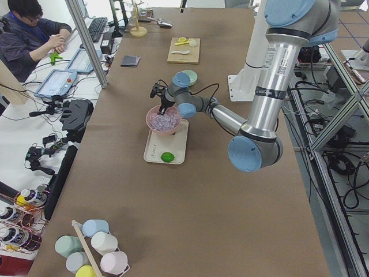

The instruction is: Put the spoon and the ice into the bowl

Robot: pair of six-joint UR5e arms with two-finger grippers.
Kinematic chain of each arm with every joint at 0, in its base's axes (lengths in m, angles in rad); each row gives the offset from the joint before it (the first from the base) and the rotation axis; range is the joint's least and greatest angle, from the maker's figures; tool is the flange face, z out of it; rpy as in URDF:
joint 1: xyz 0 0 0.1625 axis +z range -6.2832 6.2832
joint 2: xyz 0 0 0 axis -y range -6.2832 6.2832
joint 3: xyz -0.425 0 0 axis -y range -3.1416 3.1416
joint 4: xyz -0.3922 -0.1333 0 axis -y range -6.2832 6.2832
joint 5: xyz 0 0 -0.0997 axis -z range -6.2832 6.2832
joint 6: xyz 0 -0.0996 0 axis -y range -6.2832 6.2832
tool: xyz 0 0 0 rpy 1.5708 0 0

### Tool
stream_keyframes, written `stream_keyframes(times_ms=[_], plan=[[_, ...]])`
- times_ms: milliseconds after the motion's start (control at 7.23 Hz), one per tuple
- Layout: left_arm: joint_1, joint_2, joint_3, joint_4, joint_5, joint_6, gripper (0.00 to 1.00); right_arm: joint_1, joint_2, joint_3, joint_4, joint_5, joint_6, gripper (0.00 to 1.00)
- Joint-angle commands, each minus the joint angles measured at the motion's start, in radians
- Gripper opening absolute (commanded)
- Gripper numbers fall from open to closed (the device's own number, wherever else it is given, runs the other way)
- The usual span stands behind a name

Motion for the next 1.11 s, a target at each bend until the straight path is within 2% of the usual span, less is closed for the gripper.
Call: stream_keyframes(times_ms=[0,277,415,692,969], plan=[[0.005,-0.016,-0.065,-0.007,0.001,-0.078,0.00,0.000,0.000,0.002,0.002,0.002,0.001,0.99],[0.049,-0.123,-0.053,-0.012,0.005,-0.285,0.00,0.000,0.000,0.002,0.002,0.002,0.001,0.99],[0.120,-0.172,-0.050,-0.010,0.071,-0.342,0.00,0.000,0.000,0.002,0.002,0.002,0.001,0.99],[0.299,-0.279,0.026,-0.012,0.293,-0.404,0.00,0.000,0.000,0.003,0.002,0.002,0.001,0.99],[0.375,-0.344,0.100,-0.010,0.381,-0.462,0.00,0.000,0.000,0.003,0.009,0.002,0.001,0.99]])
